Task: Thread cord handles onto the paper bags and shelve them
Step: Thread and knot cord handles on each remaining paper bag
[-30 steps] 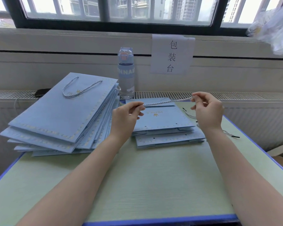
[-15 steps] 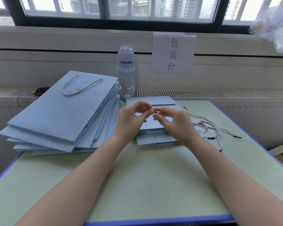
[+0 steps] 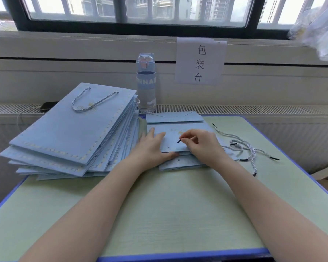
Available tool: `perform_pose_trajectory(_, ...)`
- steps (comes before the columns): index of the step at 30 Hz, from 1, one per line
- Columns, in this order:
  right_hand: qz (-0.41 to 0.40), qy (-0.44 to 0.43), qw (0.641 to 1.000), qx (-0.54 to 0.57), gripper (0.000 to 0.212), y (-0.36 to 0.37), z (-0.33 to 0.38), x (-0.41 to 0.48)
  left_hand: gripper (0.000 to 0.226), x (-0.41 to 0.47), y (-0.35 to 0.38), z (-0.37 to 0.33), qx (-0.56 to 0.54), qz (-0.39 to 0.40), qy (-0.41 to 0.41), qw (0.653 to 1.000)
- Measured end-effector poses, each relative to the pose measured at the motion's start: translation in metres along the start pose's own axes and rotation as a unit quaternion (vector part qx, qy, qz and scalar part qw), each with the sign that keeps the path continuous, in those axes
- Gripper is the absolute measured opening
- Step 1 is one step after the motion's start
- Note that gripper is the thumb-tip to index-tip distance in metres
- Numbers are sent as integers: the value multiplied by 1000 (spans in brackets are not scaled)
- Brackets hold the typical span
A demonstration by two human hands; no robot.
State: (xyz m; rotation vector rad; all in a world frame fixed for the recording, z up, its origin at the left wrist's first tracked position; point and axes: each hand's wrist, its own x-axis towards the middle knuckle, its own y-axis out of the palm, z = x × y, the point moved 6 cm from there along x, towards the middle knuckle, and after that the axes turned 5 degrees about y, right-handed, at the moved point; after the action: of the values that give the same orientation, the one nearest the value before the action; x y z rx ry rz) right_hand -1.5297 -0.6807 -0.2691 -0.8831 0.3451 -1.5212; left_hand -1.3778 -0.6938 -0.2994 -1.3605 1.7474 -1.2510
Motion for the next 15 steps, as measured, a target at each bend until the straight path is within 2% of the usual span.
perform_pose_trajectory(3,32,16,999,-26,13,3,-6,0,80,-2,-2,-4,-41,-24,11,999)
perform_pose_trajectory(8,7,32,999,3,11,-6,-7,3,74,-5,-9,-9,-80,-85,22,993)
perform_pose_trajectory(11,0,17,999,30,14,-9,-3,1,67,-4,-12,-9,-85,-112,55,989)
perform_pose_trajectory(15,31,-12,999,0,15,-1,3,-2,54,-5,-10,-17,-82,-98,89,988)
